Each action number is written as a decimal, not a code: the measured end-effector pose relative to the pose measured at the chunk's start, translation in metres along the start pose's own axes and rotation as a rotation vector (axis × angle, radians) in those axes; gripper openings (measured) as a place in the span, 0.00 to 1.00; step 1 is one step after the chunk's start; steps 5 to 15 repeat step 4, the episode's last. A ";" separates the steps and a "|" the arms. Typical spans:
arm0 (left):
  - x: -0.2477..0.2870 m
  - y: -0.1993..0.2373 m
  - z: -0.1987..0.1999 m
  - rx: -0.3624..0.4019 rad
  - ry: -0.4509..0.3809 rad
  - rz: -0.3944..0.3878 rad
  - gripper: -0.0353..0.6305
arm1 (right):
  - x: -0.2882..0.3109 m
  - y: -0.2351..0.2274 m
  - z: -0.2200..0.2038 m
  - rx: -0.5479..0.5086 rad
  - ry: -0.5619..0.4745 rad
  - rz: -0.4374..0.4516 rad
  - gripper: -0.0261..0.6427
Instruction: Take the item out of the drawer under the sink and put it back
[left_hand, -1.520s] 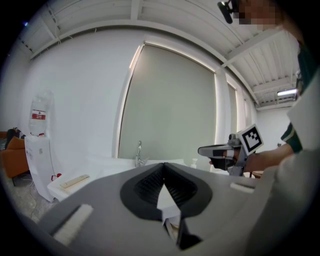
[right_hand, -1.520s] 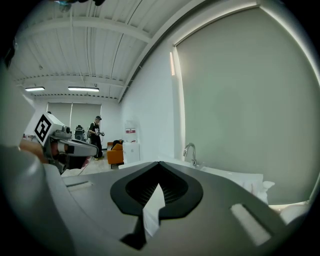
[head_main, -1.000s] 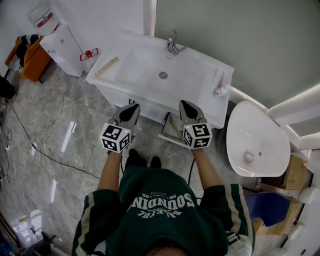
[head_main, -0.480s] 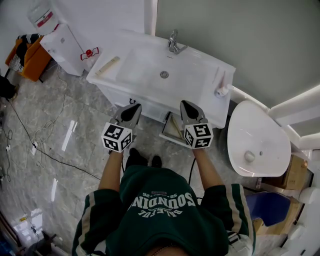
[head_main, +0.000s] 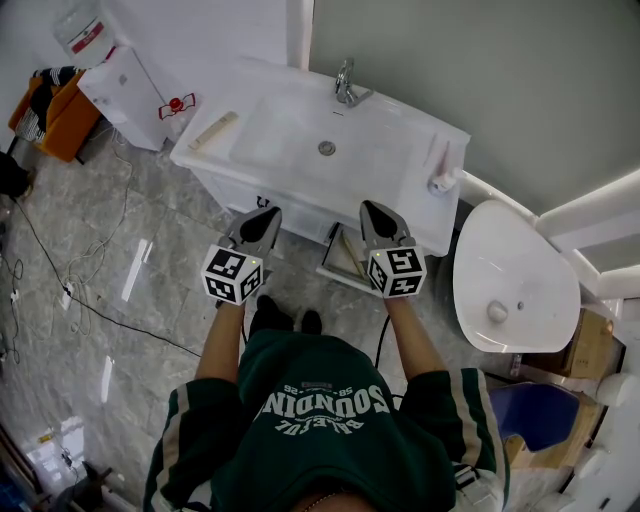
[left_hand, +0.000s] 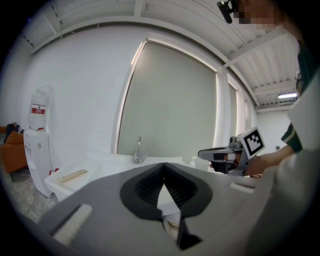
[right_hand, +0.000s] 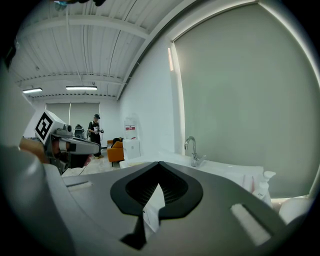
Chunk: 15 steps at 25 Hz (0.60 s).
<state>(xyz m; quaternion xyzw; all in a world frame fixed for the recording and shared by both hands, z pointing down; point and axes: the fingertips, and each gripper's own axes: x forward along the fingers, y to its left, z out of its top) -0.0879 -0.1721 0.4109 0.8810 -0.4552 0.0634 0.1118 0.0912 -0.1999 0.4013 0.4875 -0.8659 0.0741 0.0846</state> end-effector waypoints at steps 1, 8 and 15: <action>0.000 0.000 0.000 0.000 0.001 0.000 0.13 | 0.000 0.000 0.000 0.000 -0.001 0.001 0.04; 0.001 0.001 -0.001 0.000 0.004 0.002 0.13 | 0.000 0.000 -0.001 0.003 -0.003 0.003 0.04; 0.001 0.001 -0.001 0.000 0.004 0.002 0.13 | 0.000 0.000 -0.001 0.003 -0.003 0.003 0.04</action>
